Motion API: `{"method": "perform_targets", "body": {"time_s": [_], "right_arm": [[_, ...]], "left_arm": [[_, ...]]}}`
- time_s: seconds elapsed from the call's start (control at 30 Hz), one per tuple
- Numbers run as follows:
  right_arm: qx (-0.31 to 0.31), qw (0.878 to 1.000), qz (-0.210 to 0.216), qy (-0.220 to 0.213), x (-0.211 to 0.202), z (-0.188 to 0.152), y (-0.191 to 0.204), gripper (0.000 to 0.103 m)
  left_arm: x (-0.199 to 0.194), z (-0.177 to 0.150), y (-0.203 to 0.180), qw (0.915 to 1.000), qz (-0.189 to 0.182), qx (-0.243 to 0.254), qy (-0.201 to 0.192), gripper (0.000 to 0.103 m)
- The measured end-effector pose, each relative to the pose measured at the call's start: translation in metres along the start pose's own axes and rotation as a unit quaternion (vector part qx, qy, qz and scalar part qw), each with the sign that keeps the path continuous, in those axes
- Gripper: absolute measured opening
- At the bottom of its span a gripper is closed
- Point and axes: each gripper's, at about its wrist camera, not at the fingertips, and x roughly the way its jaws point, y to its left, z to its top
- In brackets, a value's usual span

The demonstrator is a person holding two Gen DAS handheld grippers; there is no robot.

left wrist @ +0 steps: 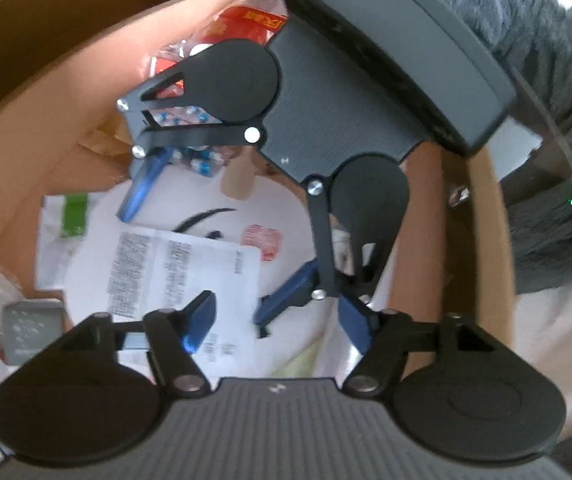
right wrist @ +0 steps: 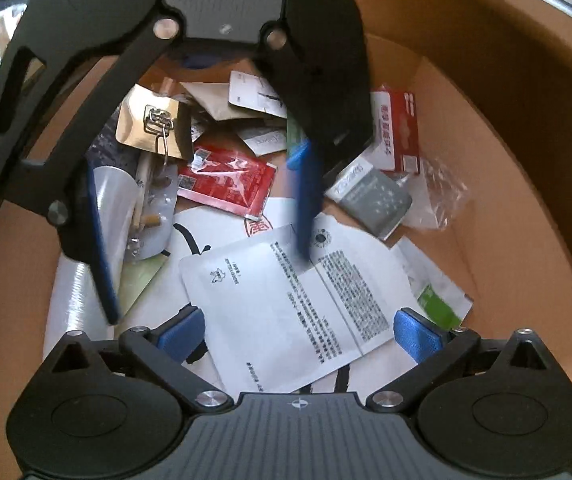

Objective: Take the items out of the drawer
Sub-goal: 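Lower both open tools toward the white printed sheet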

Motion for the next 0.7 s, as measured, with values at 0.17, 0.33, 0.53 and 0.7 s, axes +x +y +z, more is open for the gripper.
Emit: {"method": "perform_targets", "body": {"time_s": [0.17,0.33,0.53,0.7], "right_arm": [[0.013,0.998,0.051,0.028,0.000,-0.002,-0.005,0.103],[-0.011,0.997,0.062,0.040,-0.009,-0.002,0.002,0.103],[0.004,0.996,0.066,0.054,-0.006,-0.005,-0.004,0.103],[0.031,0.994,0.088,0.057,0.001,-0.007,-0.006,0.103]], "left_arm": [[-0.002,0.001,-0.001,0.9970,0.075,0.015,-0.016,0.103],[0.010,-0.003,0.008,0.9954,0.095,-0.008,0.015,0.103],[0.023,-0.014,0.014,0.9925,0.113,-0.030,0.034,0.103],[0.025,-0.018,0.021,0.9912,0.118,-0.047,0.036,0.103]]}}
